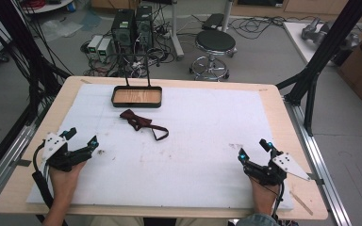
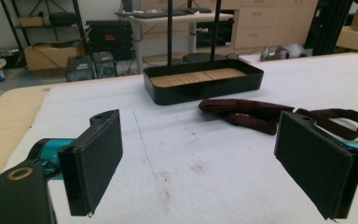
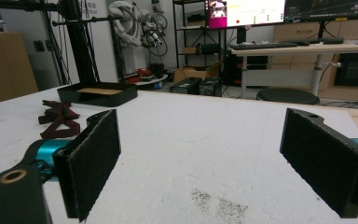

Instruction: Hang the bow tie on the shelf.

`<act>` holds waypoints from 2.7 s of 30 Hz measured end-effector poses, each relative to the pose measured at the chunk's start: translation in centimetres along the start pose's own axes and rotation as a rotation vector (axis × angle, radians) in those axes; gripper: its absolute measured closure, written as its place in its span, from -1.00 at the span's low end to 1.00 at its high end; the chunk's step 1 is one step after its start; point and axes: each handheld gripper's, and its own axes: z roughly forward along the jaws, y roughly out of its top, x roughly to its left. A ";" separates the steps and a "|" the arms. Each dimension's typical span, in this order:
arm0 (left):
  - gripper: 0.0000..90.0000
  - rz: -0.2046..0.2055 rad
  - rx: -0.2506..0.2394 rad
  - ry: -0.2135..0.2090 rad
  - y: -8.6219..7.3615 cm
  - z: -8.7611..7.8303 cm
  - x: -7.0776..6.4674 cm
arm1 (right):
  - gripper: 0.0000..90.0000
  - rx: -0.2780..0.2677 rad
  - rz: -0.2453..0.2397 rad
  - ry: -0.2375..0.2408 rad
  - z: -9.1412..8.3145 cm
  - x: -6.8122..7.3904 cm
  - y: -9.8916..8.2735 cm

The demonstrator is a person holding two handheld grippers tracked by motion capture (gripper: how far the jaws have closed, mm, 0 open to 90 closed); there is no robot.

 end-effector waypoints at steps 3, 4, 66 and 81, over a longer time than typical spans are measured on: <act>-0.65 -0.008 -0.009 0.004 0.0 0.0 0.1 | -0.75 0.000 -0.005 0.004 0.1 0.0 0.0; -0.65 -0.009 -0.009 0.005 0.0 0.0 0.1 | -0.75 0.000 -0.005 0.004 0.1 0.0 0.0; -0.33 0.009 0.032 -0.366 4.5 11.4 0.6 | -0.75 0.022 0.019 0.009 0.2 -0.2 -0.1; -0.09 0.194 0.291 -0.448 3.3 17.5 0.2 | -0.75 0.018 0.031 0.012 0.2 -0.3 -0.1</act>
